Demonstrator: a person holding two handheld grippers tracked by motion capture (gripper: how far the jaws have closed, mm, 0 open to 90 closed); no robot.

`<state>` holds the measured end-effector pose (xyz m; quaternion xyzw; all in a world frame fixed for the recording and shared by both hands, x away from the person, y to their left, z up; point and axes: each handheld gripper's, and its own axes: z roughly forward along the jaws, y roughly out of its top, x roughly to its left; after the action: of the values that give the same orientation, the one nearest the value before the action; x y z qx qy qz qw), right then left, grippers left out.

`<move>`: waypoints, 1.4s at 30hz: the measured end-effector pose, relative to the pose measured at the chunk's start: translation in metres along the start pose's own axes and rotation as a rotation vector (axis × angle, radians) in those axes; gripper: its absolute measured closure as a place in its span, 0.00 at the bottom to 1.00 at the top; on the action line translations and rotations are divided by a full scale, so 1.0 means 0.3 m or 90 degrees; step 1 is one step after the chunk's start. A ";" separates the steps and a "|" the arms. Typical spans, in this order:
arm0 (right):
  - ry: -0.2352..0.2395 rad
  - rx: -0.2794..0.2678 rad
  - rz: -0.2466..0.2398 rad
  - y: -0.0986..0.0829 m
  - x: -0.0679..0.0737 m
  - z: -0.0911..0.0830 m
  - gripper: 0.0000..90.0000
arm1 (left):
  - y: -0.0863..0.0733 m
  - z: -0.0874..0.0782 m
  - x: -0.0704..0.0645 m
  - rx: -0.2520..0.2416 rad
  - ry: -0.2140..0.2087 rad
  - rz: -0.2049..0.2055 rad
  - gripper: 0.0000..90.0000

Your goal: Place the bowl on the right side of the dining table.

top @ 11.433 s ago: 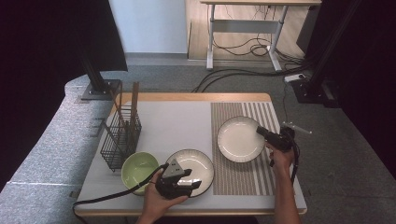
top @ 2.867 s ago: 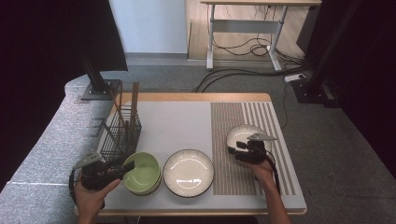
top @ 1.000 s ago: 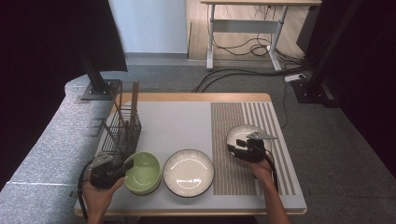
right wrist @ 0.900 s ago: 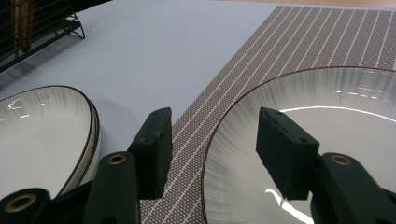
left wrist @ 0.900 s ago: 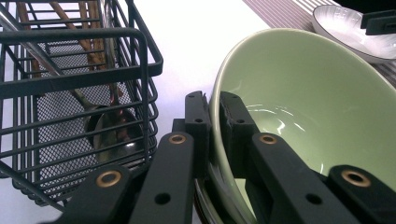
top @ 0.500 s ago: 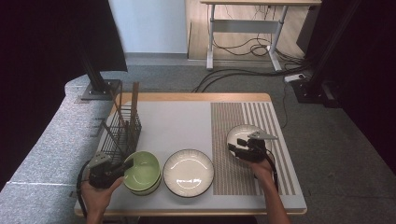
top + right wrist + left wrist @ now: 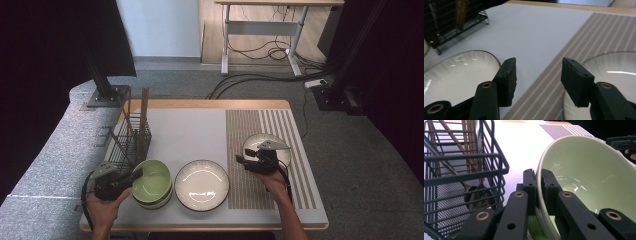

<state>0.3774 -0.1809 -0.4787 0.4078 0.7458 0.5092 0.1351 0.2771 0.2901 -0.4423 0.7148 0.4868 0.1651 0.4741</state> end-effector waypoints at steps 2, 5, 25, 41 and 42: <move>0.023 -0.004 -0.004 0.015 0.024 0.000 0.51 | 0.006 0.000 -0.004 -0.002 -0.001 0.003 0.93; 0.044 -0.010 -0.026 0.038 0.072 0.006 0.51 | 0.015 0.002 -0.011 -0.004 -0.003 0.008 0.93; 0.126 -0.011 -0.060 0.142 0.241 0.078 0.49 | 0.042 0.004 -0.017 -0.005 0.000 0.015 0.93; 0.155 -0.007 -0.090 0.193 0.321 0.096 0.49 | 0.058 -0.007 -0.023 -0.017 0.006 0.018 0.93; 0.157 -0.008 -0.091 0.195 0.326 0.097 0.49 | 0.058 -0.005 -0.024 -0.017 0.008 0.019 0.93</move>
<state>0.3612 -0.0803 -0.4199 0.2875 0.7807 0.5488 0.0809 0.2821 0.2835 -0.4252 0.7145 0.4768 0.1829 0.4782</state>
